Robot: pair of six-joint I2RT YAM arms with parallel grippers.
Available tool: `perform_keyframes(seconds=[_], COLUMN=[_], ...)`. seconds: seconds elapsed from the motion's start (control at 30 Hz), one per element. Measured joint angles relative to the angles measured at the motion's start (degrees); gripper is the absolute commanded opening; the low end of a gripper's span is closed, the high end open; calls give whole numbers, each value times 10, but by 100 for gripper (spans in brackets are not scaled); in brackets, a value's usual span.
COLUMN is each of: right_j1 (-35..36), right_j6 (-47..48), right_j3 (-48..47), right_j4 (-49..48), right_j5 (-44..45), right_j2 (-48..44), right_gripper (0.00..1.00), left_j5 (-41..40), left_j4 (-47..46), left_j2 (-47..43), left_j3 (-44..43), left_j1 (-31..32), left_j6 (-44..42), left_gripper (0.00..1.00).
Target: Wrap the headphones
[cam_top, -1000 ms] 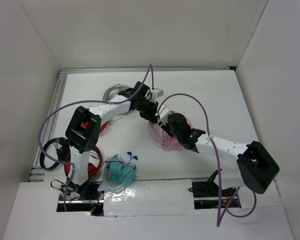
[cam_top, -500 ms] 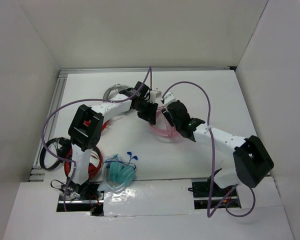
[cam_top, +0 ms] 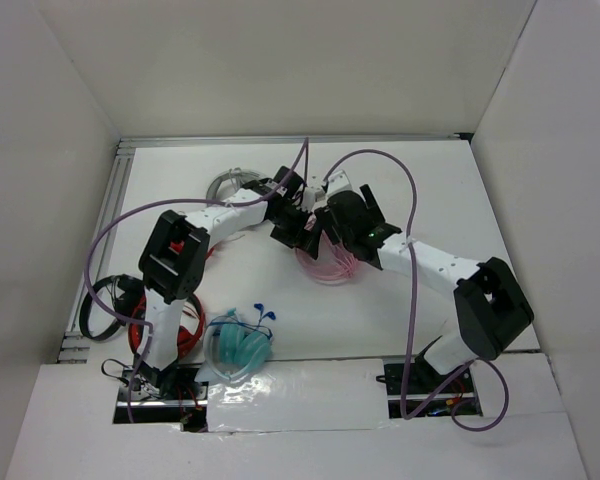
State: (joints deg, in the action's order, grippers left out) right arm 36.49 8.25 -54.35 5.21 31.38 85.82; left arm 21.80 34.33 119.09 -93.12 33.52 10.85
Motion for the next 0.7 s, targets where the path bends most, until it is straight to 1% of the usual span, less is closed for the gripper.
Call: perform_keyframes(seconds=[0.3, 0.5, 0.6, 0.7], right_j1=[9, 9, 9, 9], right_j6=[-22, -65, -92, -118], right_j3=[-36, -40, -52, -61], right_j4=[29, 51, 67, 71], right_j5=[24, 29, 27, 26], right_j2=[-4, -38, -64, -88], right_gripper=[100, 100, 100, 100], left_j5=[-8, -15, -21, -33], left_j4=[8, 33, 52, 72], left_j2=[-2, -28, -42, -46], left_j3=[-3, -7, -30, -72], left_j1=[2, -2, -15, -37], left_j6=[2, 19, 33, 47], left_gripper=[99, 99, 99, 99])
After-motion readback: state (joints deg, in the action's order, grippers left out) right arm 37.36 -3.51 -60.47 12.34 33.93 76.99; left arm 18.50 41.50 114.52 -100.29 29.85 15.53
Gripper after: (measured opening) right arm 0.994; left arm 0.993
